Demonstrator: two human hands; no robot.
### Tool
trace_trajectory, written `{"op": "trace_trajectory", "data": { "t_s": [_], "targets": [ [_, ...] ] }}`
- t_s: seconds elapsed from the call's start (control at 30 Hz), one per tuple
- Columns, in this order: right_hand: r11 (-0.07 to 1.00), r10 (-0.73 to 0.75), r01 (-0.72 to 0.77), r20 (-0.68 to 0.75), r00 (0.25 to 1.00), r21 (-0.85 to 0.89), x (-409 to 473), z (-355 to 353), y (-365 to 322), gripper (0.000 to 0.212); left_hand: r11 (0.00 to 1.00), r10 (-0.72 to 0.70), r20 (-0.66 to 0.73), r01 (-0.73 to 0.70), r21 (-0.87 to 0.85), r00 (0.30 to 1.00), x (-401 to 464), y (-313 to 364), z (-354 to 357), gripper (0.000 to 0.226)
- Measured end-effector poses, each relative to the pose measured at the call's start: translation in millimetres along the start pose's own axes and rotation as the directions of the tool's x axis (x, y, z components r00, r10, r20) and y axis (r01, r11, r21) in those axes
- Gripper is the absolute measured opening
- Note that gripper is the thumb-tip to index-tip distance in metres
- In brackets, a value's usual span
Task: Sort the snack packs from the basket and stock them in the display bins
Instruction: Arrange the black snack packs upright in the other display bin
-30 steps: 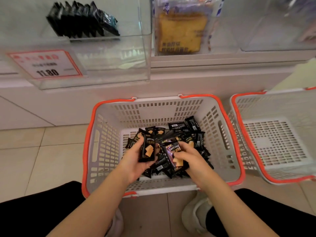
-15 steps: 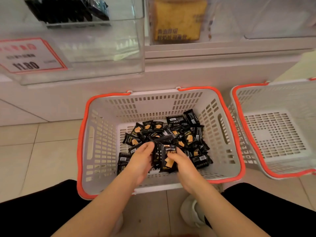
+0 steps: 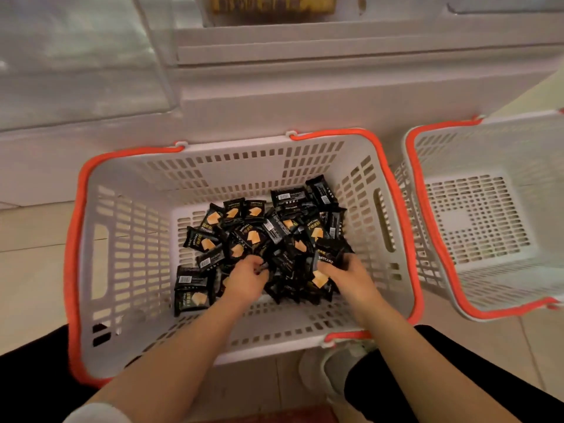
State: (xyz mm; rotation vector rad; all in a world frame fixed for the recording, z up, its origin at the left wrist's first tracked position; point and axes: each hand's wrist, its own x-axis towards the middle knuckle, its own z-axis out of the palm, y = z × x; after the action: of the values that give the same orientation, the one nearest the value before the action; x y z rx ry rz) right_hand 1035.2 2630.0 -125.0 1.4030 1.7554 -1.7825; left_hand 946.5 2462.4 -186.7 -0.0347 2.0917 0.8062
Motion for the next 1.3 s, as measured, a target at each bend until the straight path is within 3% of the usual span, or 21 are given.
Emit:
{"op": "trace_trajectory", "data": {
  "t_s": [0.1, 0.2, 0.4, 0.57, 0.67, 0.77, 0.87, 0.97, 1.1, 1.2, 1.3],
  "targets": [
    [0.996, 0.049, -0.045, -0.047, 0.998, 0.076, 9.3, -12.4, 3.3, 0.031, 0.96, 0.078, 0.039, -0.085, 0.268, 0.996, 16.2, 4.2, 18.9, 0.049],
    [0.994, 0.082, -0.078, -0.046, 0.996, 0.081, 15.7, -20.2, 5.5, 0.03, 0.915, 0.093, 0.056, -0.107, 0.388, 0.994, 25.0, 13.6, 37.6, 0.062],
    [0.992, 0.07, -0.072, 0.016, 0.997, 0.101, 22.3, -20.3, 7.5, 0.017, 0.985, -0.043, -0.096, 0.058, 0.16, 0.995, 32.1, 20.1, 57.0, 0.053],
    [0.995, -0.008, 0.004, 0.038, 0.999, 0.098, 14.7, -21.7, 3.0, 0.021, 1.0, 0.0, -0.151, -0.004, -0.03, 0.988, 26.7, 28.3, 31.2, 0.028],
    [0.988, -0.139, 0.144, 0.098, 0.985, -0.047, 6.7, -26.1, -2.2, 0.032, 0.984, 0.029, -0.185, -0.061, -0.169, 0.982, 17.2, 33.6, -2.2, 0.017],
    [0.901, -0.303, 0.356, 0.228, 0.925, -0.246, -6.7, -27.9, -17.4, 0.041, 0.964, 0.078, -0.105, -0.102, -0.244, 0.991, 0.4, 35.7, -40.2, 0.014],
    [0.732, -0.407, 0.542, 0.373, 0.834, -0.413, -23.0, -24.3, -35.4, 0.057, 0.953, 0.186, -0.006, -0.182, -0.241, 0.982, -16.8, 41.1, -69.9, 0.016],
    [0.565, -0.46, 0.652, 0.463, 0.758, -0.505, -41.9, -13.8, -53.6, 0.063, 0.921, 0.268, 0.044, -0.242, -0.304, 0.963, -34.0, 53.1, -90.2, 0.015],
    [0.434, -0.541, 0.739, 0.507, 0.671, -0.515, -69.1, 4.0, -72.3, 0.057, 0.867, 0.399, 0.077, -0.349, -0.356, 0.914, -62.3, 66.5, -108.5, 0.015],
    [0.405, -0.628, 0.784, 0.48, 0.613, -0.471, -88.0, 19.3, -79.4, 0.05, 0.838, 0.459, 0.039, -0.418, -0.35, 0.888, -85.4, 74.0, -120.6, 0.011],
    [0.508, -0.655, 0.789, 0.44, 0.614, -0.345, -108.2, 29.8, -87.2, 0.044, 0.809, 0.505, 0.02, -0.465, -0.36, 0.863, -108.6, 79.3, -132.1, 0.011]
  ]
}}
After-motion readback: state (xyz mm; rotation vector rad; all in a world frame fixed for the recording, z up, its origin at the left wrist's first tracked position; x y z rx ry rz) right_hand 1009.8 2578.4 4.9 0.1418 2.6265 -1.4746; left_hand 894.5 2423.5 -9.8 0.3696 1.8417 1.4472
